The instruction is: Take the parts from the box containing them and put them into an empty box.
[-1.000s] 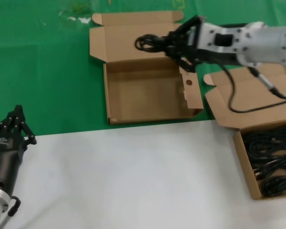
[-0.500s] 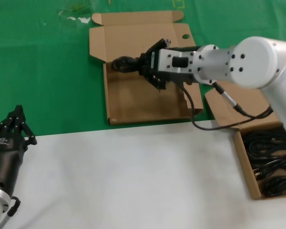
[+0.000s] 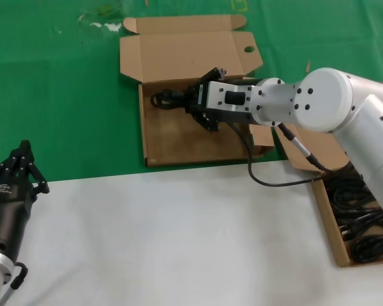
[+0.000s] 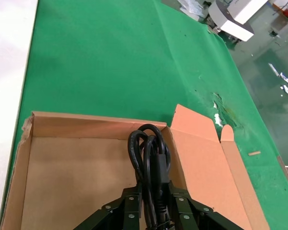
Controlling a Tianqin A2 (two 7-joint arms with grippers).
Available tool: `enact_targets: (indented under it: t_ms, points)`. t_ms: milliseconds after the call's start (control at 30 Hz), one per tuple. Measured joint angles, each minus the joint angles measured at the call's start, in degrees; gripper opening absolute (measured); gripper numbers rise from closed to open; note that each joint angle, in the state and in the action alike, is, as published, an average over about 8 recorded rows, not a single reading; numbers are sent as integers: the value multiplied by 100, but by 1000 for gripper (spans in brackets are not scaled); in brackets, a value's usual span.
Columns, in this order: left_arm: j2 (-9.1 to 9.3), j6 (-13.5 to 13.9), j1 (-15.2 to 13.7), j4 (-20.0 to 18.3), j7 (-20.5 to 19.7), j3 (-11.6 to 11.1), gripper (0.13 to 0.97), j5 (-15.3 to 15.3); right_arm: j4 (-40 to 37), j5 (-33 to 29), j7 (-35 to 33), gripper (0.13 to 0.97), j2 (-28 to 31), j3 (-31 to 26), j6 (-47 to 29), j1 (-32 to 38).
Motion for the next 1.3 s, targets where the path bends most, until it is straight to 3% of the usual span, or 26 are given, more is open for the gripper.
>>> enact_targets:
  t_ms: [200, 500, 733, 800, 1033, 1300]
  points:
    - [0, 0, 0, 0, 0, 0, 140, 0, 137, 7, 186, 234, 57, 55, -37, -75]
    - [0, 0, 0, 0, 0, 0, 140, 0, 408, -8, 476, 313, 163, 116, -167, -160]
    - [0, 0, 0, 0, 0, 0, 140, 0, 783, -9, 827, 440, 265, 272, -213, -229]
    - [0, 0, 0, 0, 0, 0, 140, 0, 1012, -7, 1006, 458, 330, 370, -222, -278]
    - [0, 0, 0, 0, 0, 0, 140, 0, 2189, 46, 1740, 637, 661, 896, -200, -722]
    - [0, 0, 0, 0, 0, 0, 140, 0, 3755, 245, 2412, 788, 964, 1865, 303, -1968]
